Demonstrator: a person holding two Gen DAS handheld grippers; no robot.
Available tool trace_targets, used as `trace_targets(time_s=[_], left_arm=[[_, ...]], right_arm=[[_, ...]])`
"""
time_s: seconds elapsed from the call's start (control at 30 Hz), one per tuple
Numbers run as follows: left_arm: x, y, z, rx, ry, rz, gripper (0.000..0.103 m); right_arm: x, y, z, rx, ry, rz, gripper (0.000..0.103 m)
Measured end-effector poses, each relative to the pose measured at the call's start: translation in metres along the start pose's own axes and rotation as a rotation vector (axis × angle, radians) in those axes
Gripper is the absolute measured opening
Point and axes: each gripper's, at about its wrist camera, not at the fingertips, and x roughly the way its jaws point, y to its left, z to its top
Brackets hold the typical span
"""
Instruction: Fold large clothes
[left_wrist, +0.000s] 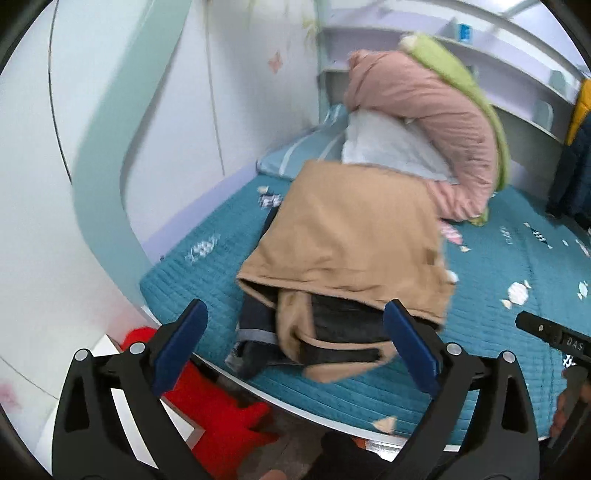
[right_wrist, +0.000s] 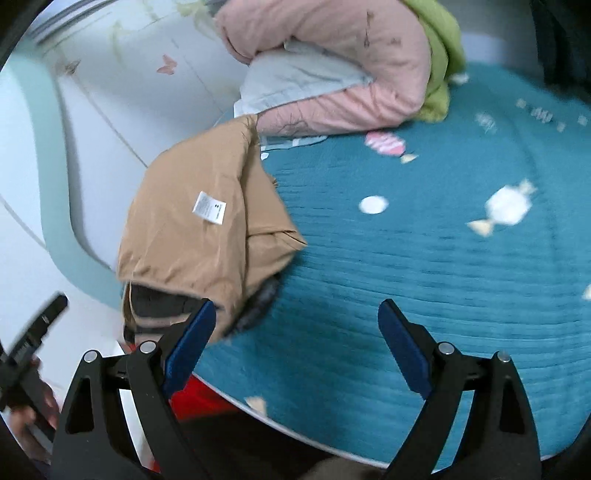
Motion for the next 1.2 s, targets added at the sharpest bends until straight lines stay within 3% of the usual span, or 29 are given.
trace_targets(time_s=[0.1,0.27,0.33,0.43,0.57,0.8,1.2], left_arm=[[-0.040,-0.035,-0.002,0.028,-0.041,-0.015,0.098],[-0.110,-0.088,-0.002,0.042,-0.145,-0.099,0.098],[-0.136,-0.102,-0.002,0.022,-0.169,-0.132,0.098],[-0.163,-0.122,-0.003,0.021,-0.193,-0.123,0.098],[-0.205,-0.144,-0.006,0.049,-0.244,-0.164,0.098],[-0.260,-0.166,-0.011,0.084,-0.311,-0.230,0.098],[-0.330,-0.185,-0.026,0.116,-0.427,-0.259,0.098]], right_arm=[[-0.053,0.005,-0.011,-0.099,-0.049,-0.064,0.095],[-0.142,0.011,-0.037,-0.191,-0.220,-0.157,0.095],[-0.171,0.010,-0.047,-0.201,-0.274,-0.171,0.095],[-0.220,0.006,-0.063,-0.184,-0.369,-0.193,0.095],[-0.268,0.005,-0.079,-0.180,-0.432,-0.217,0.095],[-0.318,0.017,-0.098,-0.218,-0.525,-0.221,0.095],[-0.367,0.019,-0.113,-0.232,-0.637,-0.260,0.095]])
